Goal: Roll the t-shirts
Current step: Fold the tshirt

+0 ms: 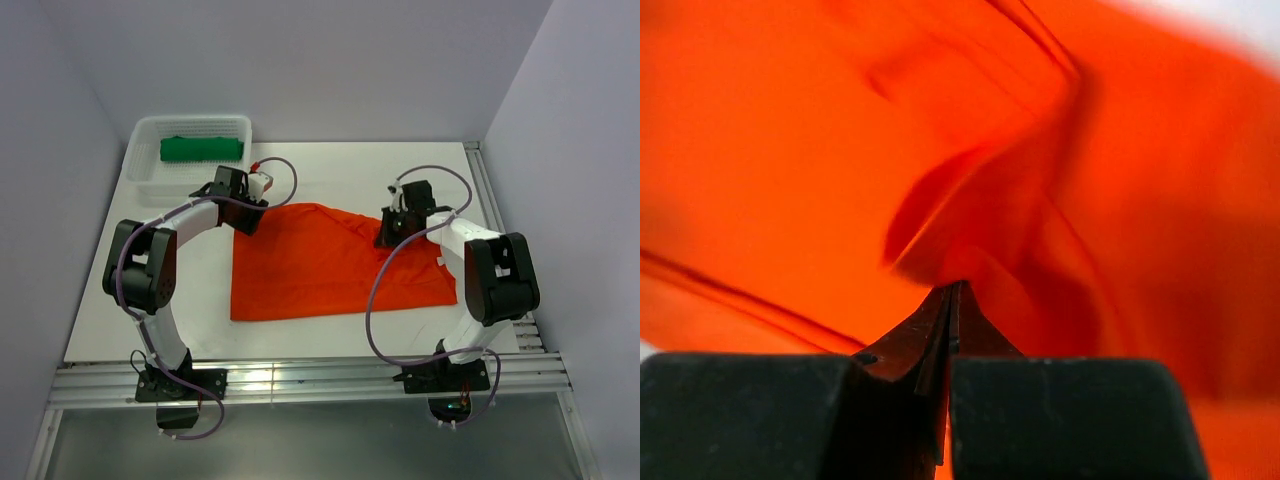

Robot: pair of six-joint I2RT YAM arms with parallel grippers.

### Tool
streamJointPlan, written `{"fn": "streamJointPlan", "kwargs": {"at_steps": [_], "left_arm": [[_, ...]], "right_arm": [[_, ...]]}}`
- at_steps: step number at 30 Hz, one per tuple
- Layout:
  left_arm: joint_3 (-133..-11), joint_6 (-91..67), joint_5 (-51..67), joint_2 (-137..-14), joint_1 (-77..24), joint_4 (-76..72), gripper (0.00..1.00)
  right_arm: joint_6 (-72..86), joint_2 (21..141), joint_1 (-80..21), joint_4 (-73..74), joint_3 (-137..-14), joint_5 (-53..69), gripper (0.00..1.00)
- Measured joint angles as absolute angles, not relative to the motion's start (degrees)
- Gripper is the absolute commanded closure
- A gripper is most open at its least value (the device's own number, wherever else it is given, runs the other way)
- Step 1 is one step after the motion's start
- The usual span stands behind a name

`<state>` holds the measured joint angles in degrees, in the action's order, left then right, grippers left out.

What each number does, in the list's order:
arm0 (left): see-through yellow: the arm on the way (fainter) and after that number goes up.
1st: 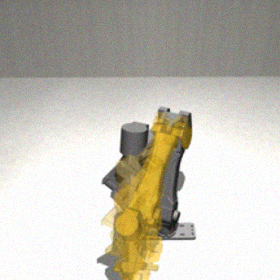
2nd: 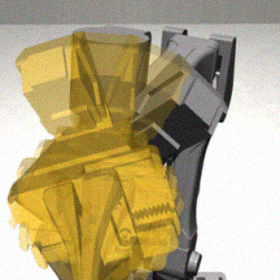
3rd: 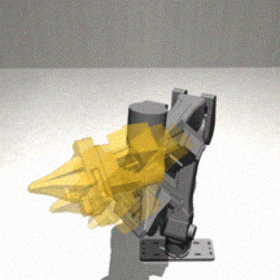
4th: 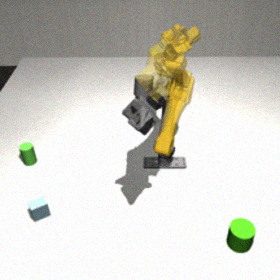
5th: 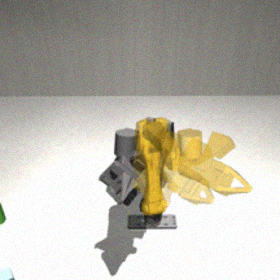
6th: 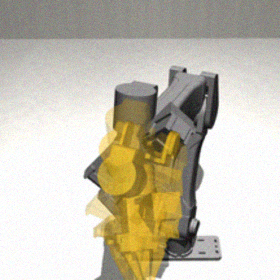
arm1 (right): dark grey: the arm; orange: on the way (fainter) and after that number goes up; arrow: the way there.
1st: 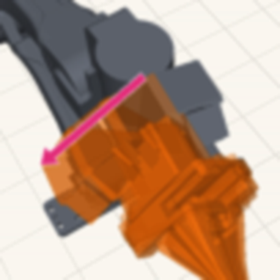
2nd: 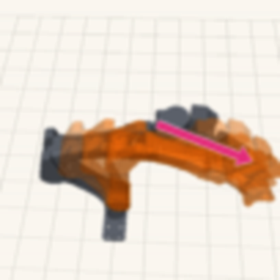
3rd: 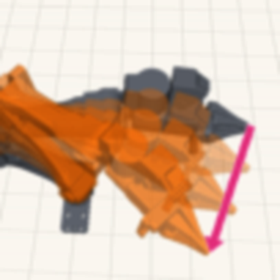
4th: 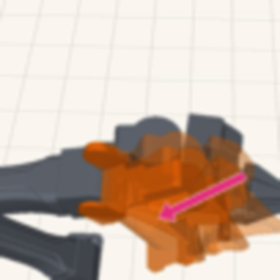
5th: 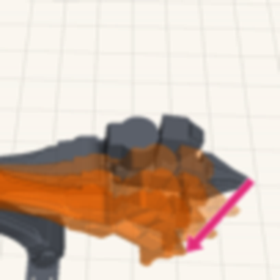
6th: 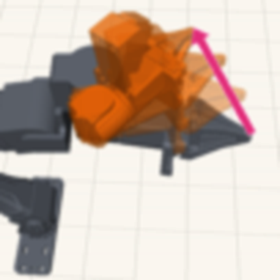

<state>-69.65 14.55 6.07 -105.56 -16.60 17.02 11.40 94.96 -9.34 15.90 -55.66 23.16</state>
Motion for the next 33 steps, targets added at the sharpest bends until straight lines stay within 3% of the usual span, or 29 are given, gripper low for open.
{"fn": "streamJointPlan", "kwargs": {"at_steps": [4,6,7,9,21,33], "left_arm": [[-69.63,14.55,6.09,-105.56,-16.60,17.02,0.40],[-69.63,14.55,6.09,-105.56,-16.60,17.02,0.40],[-69.60,14.55,6.09,-105.56,-16.60,16.99,0.40],[-69.56,14.63,6.07,-105.56,-16.60,16.97,0.40],[-69.43,15.35,5.69,-105.56,-16.60,16.99,0.40],[-69.10,15.35,5.69,-105.54,-16.60,16.95,0.40]], "right_arm": [[12.73,94.96,-9.28,19.57,-52.88,17.98,0.99],[13.45,94.94,-9.15,20.23,-52.88,16.29,0.88],[13.67,94.78,-9.13,20.23,-52.90,15.59,0.75],[14.15,94.24,-9.08,20.29,-52.88,14.63,0.70],[13.87,87.05,-9.28,15.68,-51.29,14.44,0.67],[15.90,89.86,-9.52,15.35,-52.53,13.28,0.63]]}}
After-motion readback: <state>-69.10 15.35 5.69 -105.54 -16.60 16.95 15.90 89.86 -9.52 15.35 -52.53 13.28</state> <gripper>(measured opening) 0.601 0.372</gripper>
